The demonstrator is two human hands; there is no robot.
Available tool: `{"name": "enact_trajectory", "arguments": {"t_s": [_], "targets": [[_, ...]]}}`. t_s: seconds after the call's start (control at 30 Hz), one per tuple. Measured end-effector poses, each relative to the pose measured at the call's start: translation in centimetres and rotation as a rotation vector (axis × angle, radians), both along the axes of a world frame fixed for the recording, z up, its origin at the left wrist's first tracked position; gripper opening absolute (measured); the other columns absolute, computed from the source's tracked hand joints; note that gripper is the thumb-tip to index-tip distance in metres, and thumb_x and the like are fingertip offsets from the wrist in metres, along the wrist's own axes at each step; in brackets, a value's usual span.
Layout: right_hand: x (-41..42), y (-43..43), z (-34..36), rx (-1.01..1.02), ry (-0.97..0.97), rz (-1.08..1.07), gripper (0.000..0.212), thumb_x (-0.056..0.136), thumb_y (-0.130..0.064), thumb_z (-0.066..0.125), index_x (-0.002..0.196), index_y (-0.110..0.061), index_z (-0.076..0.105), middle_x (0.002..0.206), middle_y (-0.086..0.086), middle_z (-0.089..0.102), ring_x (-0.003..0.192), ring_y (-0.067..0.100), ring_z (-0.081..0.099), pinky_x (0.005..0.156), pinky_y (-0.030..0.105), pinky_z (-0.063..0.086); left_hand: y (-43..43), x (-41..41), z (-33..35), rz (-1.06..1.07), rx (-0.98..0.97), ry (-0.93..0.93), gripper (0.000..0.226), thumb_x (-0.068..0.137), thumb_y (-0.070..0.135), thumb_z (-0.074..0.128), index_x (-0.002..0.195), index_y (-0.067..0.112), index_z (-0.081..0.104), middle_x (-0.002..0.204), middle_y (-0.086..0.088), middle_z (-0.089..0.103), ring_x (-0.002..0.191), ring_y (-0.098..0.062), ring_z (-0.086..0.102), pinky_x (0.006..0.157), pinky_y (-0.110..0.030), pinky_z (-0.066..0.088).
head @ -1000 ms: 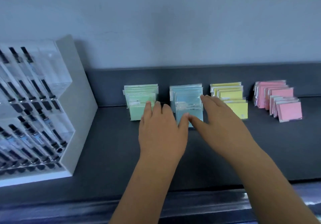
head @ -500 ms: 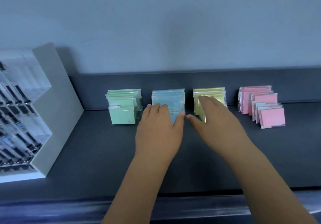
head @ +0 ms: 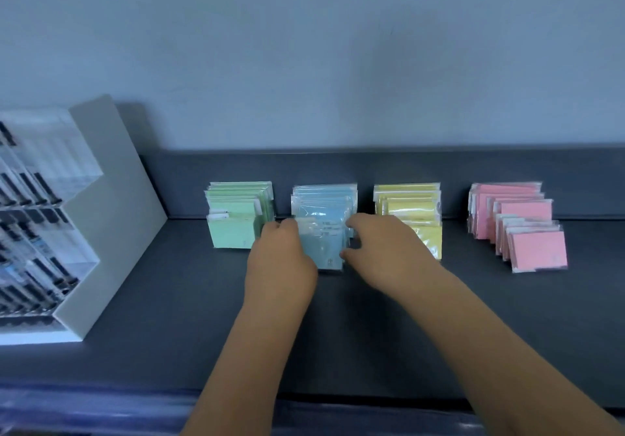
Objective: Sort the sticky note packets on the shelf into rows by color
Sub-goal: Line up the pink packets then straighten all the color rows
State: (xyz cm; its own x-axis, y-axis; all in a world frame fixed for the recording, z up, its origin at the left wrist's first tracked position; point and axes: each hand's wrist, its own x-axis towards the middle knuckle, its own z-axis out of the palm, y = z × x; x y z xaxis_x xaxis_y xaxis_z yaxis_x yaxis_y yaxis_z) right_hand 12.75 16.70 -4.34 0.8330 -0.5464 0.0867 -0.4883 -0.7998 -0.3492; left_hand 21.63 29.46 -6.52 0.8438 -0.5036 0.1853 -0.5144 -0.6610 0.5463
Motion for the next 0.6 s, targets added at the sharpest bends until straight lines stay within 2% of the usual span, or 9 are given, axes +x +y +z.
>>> {"name": "enact_trajectory", "arguments": {"t_s": [0.1,0.2,0.43,0.6], "targets": [[1.0,0.0,-0.3,0.001,-0.022,-0.015,0.024,0.087,-0.028,0.069,0.107,-0.018,0.059,0.097,0.003,0.064,0.087,0.027,0.060,0.074,0.038,0.054,-0.3,0.7,0.2,0.070,-0.008,0.049,0.019,0.082,-0.001,0.053,0.082,0.015,0.043,0.089,-0.004,0.052,0.072,-0.020,0.048,0.051,-0.028,0.029],[2.1,0.2,-0.7,0.029,-0.038,-0.054,0.033,0.084,-0.026,0.073,0.111,-0.016,0.057,0.102,0.005,0.064,0.091,0.029,0.062,0.077,0.040,0.056,-0.7,1.7,0.2,0.105,-0.022,0.048,0.013,0.083,-0.001,0.053,0.087,0.011,0.052,0.083,-0.002,0.054,0.075,-0.022,0.050,0.051,-0.027,0.030],[3.8,-1.0,-1.0,-0.019,-0.053,-0.095,0.022,0.084,-0.027,0.072,0.093,-0.014,0.057,0.090,0.004,0.059,0.082,0.027,0.059,0.067,0.036,0.050,-2.2,3.6,-0.1,0.130,-0.062,0.013,0.012,0.084,0.002,0.061,0.094,0.010,0.061,0.089,-0.006,0.064,0.081,-0.026,0.058,0.062,-0.031,0.041],[4.4,-1.4,-1.0,-0.058,-0.081,-0.107,0.020,0.087,-0.026,0.071,0.094,-0.014,0.057,0.087,0.005,0.057,0.084,0.028,0.058,0.066,0.035,0.048,-3.0,4.4,-0.2,0.121,-0.088,-0.009,0.011,0.087,0.005,0.065,0.095,0.010,0.060,0.088,-0.005,0.066,0.082,-0.025,0.061,0.066,-0.032,0.045]]}}
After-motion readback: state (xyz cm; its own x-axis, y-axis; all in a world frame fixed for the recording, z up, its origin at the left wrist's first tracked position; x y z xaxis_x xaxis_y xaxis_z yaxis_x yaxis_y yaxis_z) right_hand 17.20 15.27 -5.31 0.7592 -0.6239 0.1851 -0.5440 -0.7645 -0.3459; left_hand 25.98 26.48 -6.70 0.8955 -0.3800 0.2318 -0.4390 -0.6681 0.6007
